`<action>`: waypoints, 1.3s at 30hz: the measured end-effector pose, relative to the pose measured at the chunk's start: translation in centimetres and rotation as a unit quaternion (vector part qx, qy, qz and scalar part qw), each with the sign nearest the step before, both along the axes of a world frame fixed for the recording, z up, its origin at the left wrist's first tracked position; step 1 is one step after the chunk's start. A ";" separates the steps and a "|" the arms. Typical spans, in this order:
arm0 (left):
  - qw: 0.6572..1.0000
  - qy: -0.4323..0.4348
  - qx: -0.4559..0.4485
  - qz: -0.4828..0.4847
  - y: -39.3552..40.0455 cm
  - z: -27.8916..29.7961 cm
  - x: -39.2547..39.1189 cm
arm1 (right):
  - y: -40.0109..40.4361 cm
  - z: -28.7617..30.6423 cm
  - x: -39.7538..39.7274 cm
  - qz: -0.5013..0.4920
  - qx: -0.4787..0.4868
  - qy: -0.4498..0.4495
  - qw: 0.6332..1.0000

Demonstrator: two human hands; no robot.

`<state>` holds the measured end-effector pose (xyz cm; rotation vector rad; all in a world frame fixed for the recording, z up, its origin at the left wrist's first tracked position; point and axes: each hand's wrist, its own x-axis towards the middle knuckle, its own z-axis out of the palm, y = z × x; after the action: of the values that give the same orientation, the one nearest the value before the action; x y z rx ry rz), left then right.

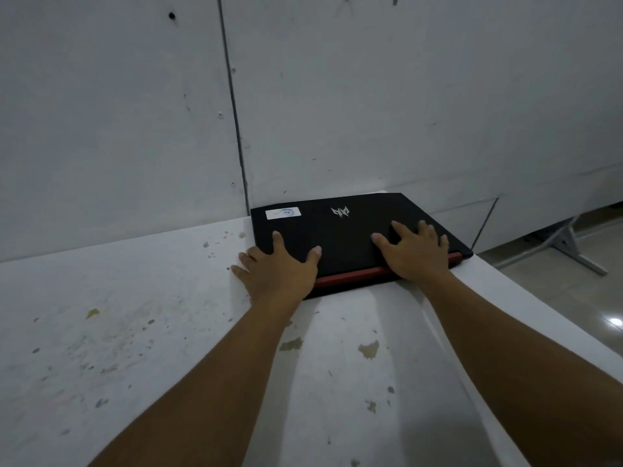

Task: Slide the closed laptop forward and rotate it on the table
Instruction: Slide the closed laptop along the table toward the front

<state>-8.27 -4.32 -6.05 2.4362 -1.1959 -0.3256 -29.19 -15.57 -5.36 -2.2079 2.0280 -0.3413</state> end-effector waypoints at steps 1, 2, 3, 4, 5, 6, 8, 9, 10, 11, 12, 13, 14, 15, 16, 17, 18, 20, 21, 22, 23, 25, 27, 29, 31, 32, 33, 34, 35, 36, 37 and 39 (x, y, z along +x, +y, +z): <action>1.000 -0.006 -0.013 0.004 0.0 -0.2 0.0 | -0.6 0.1 -0.9 -0.025 0.003 0.004 1.000; 1.000 -0.002 -0.030 0.009 0.0 -0.3 0.0 | -1.1 0.3 -1.7 -0.047 0.010 0.008 0.999; 0.999 0.007 -0.051 0.015 -0.1 -0.4 0.0 | -1.6 0.5 -2.2 -0.064 0.020 0.009 0.998; 0.997 0.022 -0.072 0.019 0.0 -0.5 0.2 | -2.0 0.6 -2.6 -0.078 0.033 0.010 0.996; 0.995 0.040 -0.092 0.021 0.0 -0.6 0.3 | -2.3 0.8 -2.9 -0.087 0.044 0.010 0.995; 0.992 0.060 -0.108 0.022 0.0 -0.6 0.5 | -2.6 0.9 -3.0 -0.094 0.051 0.012 0.994; 0.986 0.099 -0.129 0.021 0.2 -0.4 1.0 | -2.8 0.9 -3.0 -0.103 0.048 0.018 0.993; 0.984 0.115 -0.136 0.015 0.4 -0.4 1.2 | -2.8 0.8 -2.9 -0.107 0.042 0.020 0.993; 0.982 0.126 -0.143 0.007 0.6 -0.3 1.3 | -2.8 0.7 -2.8 -0.111 0.036 0.019 0.993; 0.980 0.136 -0.148 -0.001 0.8 -0.3 1.5 | -2.8 0.6 -2.7 -0.113 0.033 0.018 0.993; 0.977 0.148 -0.153 -0.007 1.0 -0.3 1.7 | -2.8 0.5 -2.6 -0.114 0.033 0.016 0.993; 0.974 0.163 -0.159 -0.010 1.2 -0.2 1.8 | -2.8 0.6 -2.6 -0.114 0.033 0.016 0.993; 0.968 0.184 -0.168 -0.010 1.2 -0.2 1.9 | -2.8 0.6 -2.6 -0.115 0.035 0.016 0.993; 0.960 0.212 -0.182 -0.008 1.2 -0.1 2.0 | -2.9 0.7 -2.6 -0.116 0.038 0.014 0.992; 0.950 0.242 -0.197 -0.005 1.2 0.0 2.0 | -2.9 0.8 -2.6 -0.119 0.043 0.011 0.992; 0.940 0.269 -0.210 0.000 1.2 0.1 2.1 | -2.9 1.0 -2.5 -0.121 0.048 0.006 0.991; 0.931 0.290 -0.222 0.008 1.3 0.2 2.2 | -2.9 1.1 -2.3 -0.122 0.054 0.000 0.991; 0.908 0.335 -0.249 0.025 1.5 0.5 2.7 | -2.9 1.5 -2.2 -0.128 0.068 -0.014 0.989; 0.891 0.366 -0.265 0.037 1.6 0.7 3.0 | -2.9 1.7 -2.1 -0.131 0.073 -0.022 0.988; 0.869 0.403 -0.282 0.048 1.8 1.0 3.4 | -2.9 1.8 -2.1 -0.133 0.076 -0.030 0.988; 0.843 0.445 -0.297 0.056 1.9 1.4 3.6 | -2.9 1.9 -2.2 -0.133 0.078 -0.037 0.987; 0.790 0.523 -0.314 0.057 2.0 2.3 4.1 | -3.0 2.1 -2.4 -0.130 0.078 -0.045 0.987; 0.779 0.543 -0.308 0.049 1.9 3.1 4.4 | -3.2 2.2 -2.8 -0.120 0.082 -0.052 0.988; 0.808 0.517 -0.278 0.051 1.7 3.4 4.8 | -3.6 2.4 -3.5 -0.104 0.091 -0.060 0.989; 0.833 0.497 -0.236 0.049 1.3 3.4 5.0 | -4.2 2.6 -4.4 -0.079 0.107 -0.062 0.989; 0.846 0.485 -0.218 0.043 1.1 3.4 5.0 | -4.5 2.7 -4.8 -0.063 0.114 -0.064 0.989; 0.862 0.463 -0.202 0.037 0.7 3.3 4.9 | -4.8 2.7 -5.2 -0.046 0.122 -0.070 0.989; 0.881 0.433 -0.190 0.028 0.4 3.2 4.9 | -5.1 2.8 -5.5 -0.030 0.131 -0.079 0.988; 0.899 0.399 -0.178 0.018 -0.1 3.2 4.9 | -5.3 2.8 -5.7 -0.019 0.140 -0.088 0.986; 0.918 0.362 -0.163 0.007 -0.5 3.1 4.9 | -5.4 2.8 -5.8 -0.011 0.146 -0.092 0.985; 0.935 0.323 -0.144 -0.003 -0.8 3.0 5.0 | -5.5 2.7 -5.9 -0.007 0.149 -0.092 0.985; 0.965 0.245 -0.093 -0.013 -1.5 2.9 5.0 | -5.6 2.6 -5.8 -0.001 0.141 -0.086 0.986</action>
<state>-3.26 -5.83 -3.15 2.0138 -0.9858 -0.7386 -35.03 -21.13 -2.76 -1.9368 1.8591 -0.2202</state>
